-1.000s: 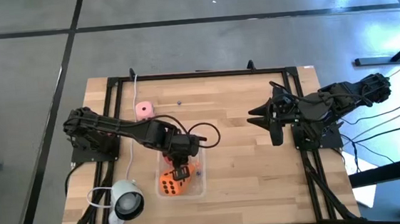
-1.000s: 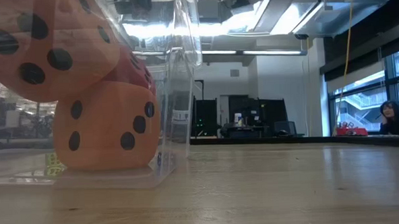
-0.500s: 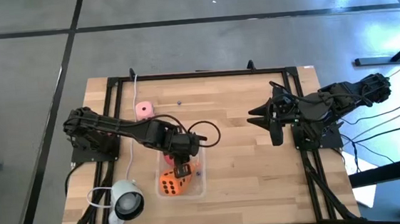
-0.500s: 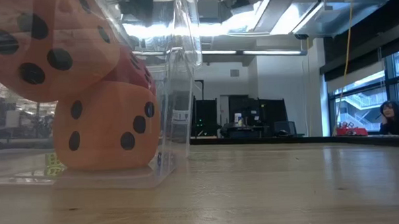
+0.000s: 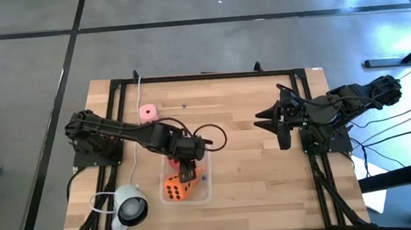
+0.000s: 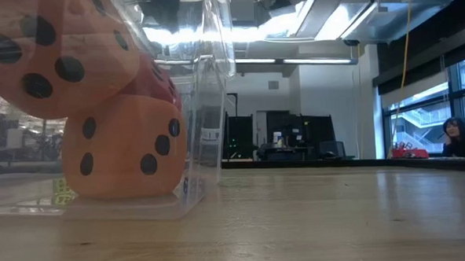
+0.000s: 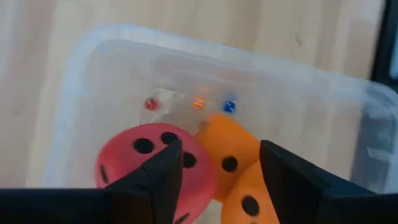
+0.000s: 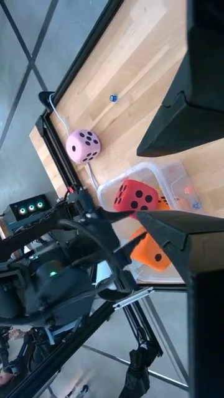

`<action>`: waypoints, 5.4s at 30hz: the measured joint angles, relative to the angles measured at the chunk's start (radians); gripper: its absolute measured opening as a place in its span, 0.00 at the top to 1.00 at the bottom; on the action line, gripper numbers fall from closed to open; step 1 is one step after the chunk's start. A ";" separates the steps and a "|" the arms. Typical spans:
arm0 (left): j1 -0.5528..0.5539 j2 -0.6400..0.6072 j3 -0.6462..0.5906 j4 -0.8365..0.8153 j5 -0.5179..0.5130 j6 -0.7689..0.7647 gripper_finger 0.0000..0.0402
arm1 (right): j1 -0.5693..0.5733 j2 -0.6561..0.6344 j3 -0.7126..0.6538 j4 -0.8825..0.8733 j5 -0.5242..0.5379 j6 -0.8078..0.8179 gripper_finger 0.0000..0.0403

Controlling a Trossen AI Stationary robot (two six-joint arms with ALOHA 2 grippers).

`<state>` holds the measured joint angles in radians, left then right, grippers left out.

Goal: Pick & Place Dice
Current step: Put the small dark blue die on the bin

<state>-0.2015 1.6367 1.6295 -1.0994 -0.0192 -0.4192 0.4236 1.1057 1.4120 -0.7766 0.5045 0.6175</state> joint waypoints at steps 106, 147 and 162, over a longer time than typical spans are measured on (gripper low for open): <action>0.856 0.520 0.072 -0.023 0.098 0.143 0.71 | -0.007 0.000 0.000 0.085 -0.078 0.082 0.63; 0.815 0.518 0.072 -0.029 0.103 0.235 0.99 | -0.007 0.000 0.000 0.085 -0.079 0.066 0.63; 0.808 0.421 0.071 -0.038 0.152 0.277 0.99 | -0.007 0.000 0.000 0.084 -0.079 0.058 0.63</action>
<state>0.6067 2.0577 1.7004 -1.1374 0.1326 -0.1418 0.4164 1.1061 1.4117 -0.6922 0.4255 0.6758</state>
